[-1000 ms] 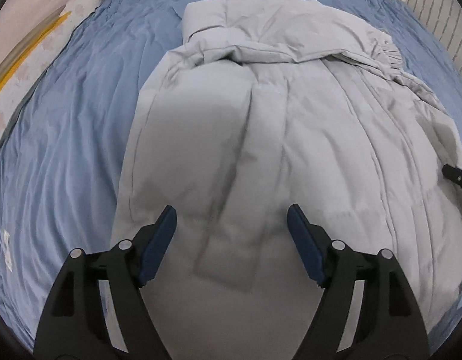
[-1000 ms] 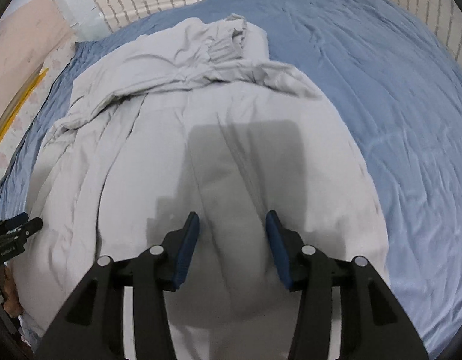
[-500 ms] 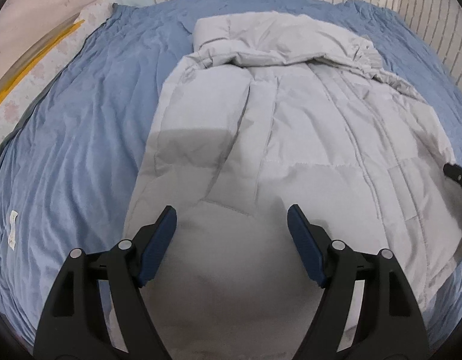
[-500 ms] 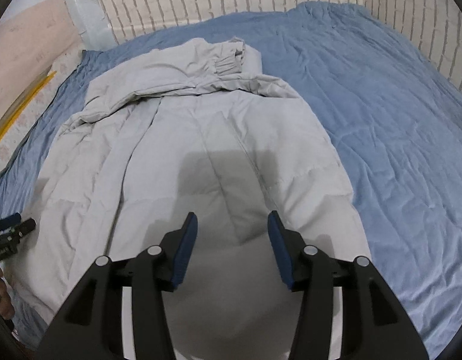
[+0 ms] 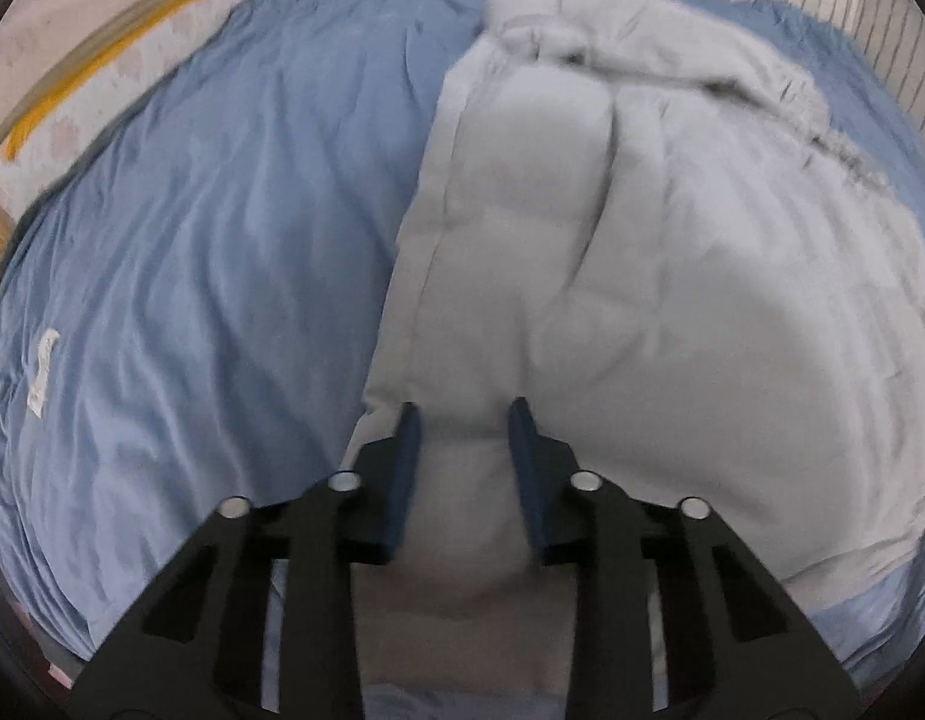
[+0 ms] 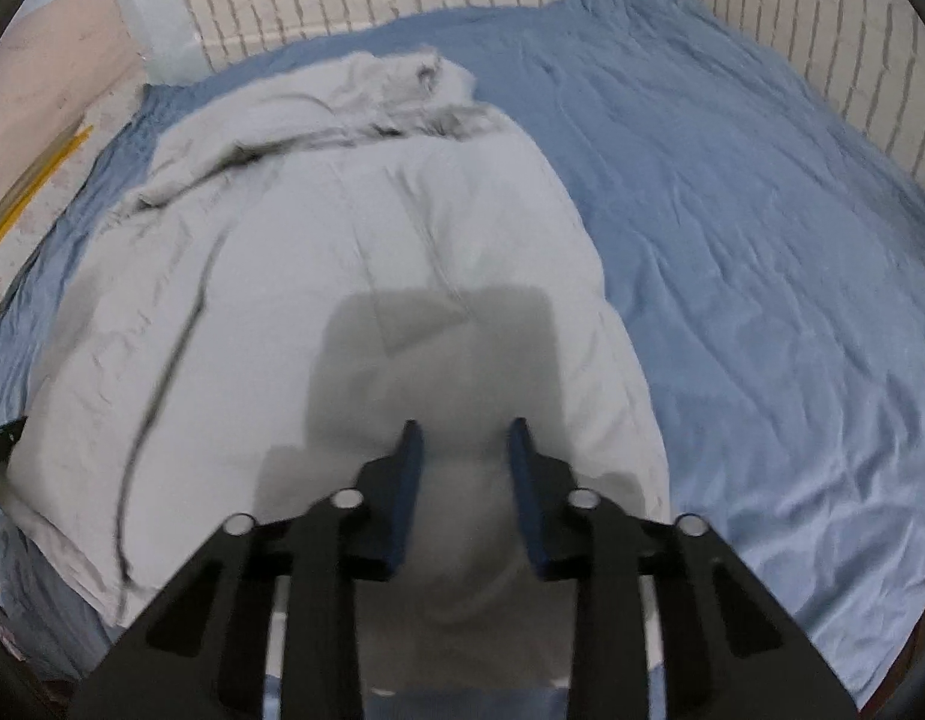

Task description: Fold large clothes

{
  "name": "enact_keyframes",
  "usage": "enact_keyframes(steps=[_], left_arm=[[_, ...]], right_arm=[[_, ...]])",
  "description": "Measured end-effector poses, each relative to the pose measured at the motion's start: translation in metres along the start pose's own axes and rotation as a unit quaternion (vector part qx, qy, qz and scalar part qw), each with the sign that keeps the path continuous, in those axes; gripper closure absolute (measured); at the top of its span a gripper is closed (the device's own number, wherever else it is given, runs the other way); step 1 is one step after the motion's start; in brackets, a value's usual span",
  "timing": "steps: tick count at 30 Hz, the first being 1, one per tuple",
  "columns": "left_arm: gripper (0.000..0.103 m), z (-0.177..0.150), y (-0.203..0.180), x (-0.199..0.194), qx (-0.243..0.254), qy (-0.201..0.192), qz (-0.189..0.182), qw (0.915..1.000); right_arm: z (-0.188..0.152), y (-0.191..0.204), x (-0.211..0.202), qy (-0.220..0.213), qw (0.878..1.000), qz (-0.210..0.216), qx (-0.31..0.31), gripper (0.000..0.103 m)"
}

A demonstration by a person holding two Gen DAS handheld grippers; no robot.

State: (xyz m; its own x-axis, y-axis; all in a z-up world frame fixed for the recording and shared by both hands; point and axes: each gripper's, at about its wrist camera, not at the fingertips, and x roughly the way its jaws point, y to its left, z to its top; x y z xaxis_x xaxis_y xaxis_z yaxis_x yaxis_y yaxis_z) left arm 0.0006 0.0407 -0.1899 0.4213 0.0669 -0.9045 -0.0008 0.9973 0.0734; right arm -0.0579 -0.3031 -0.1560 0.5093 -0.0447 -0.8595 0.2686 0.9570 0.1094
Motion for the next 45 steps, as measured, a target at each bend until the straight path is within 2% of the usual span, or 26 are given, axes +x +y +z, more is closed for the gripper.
enact_keyframes(steps=[4,8,12,16,22,25,28,30,31,32,33,35,40,45], left_arm=[[0.075,-0.004,0.003,0.023,-0.004,0.015,-0.014,0.9998],[0.075,0.001,-0.009,0.039,0.020,0.019,-0.002,0.9996],[0.076,0.009,-0.007,0.053,0.013,0.022,-0.025,0.9994],[0.076,0.007,-0.009,0.047,0.015,0.015,-0.015,0.9997],[0.077,-0.021,-0.008,0.028,0.015,-0.003,-0.008,0.9998],[0.077,-0.024,-0.018,0.028,0.019,-0.009,-0.001,0.9998],[0.077,-0.020,-0.020,0.029,0.005,-0.007,-0.009,0.9999],[0.077,-0.022,-0.015,0.021,-0.002,-0.013,-0.017,0.9998],[0.073,-0.023,-0.014,0.017,-0.004,-0.017,-0.021,0.9996],[0.064,-0.025,-0.012,0.013,-0.005,-0.021,-0.024,0.9995],[0.058,-0.027,-0.011,0.008,-0.006,-0.028,-0.024,0.9993],[0.035,-0.031,-0.007,-0.003,-0.010,-0.045,-0.013,0.9988],[0.032,-0.028,-0.002,-0.019,-0.022,-0.065,-0.004,0.9977],[0.025,-0.029,-0.005,-0.023,-0.015,-0.071,0.019,0.9972]], right_arm=[[-0.002,-0.003,0.023,0.021,1.000,0.007,-0.003,0.080],[0.003,0.003,0.047,0.031,0.999,0.000,-0.023,0.080],[0.013,0.005,0.064,0.040,0.999,0.011,-0.027,0.080],[0.012,0.005,0.062,0.041,0.999,0.009,-0.029,0.080],[-0.018,-0.005,0.036,0.032,0.999,0.000,-0.029,0.080],[-0.022,-0.009,0.035,0.026,0.999,-0.001,-0.029,0.080],[-0.020,-0.009,0.038,0.019,1.000,0.003,-0.024,0.080],[-0.023,-0.011,0.029,-0.005,1.000,0.015,-0.017,0.076],[-0.026,-0.013,0.022,-0.019,0.999,0.030,-0.013,0.076],[-0.029,-0.014,0.017,-0.029,0.999,0.039,-0.011,0.071],[-0.032,-0.014,0.013,-0.042,0.998,0.042,-0.012,0.062],[-0.038,-0.012,0.002,-0.063,0.997,0.026,-0.025,0.055],[-0.043,-0.004,-0.014,-0.094,0.994,0.010,-0.053,0.042],[-0.043,0.003,-0.022,-0.101,0.993,0.001,-0.068,0.032]])
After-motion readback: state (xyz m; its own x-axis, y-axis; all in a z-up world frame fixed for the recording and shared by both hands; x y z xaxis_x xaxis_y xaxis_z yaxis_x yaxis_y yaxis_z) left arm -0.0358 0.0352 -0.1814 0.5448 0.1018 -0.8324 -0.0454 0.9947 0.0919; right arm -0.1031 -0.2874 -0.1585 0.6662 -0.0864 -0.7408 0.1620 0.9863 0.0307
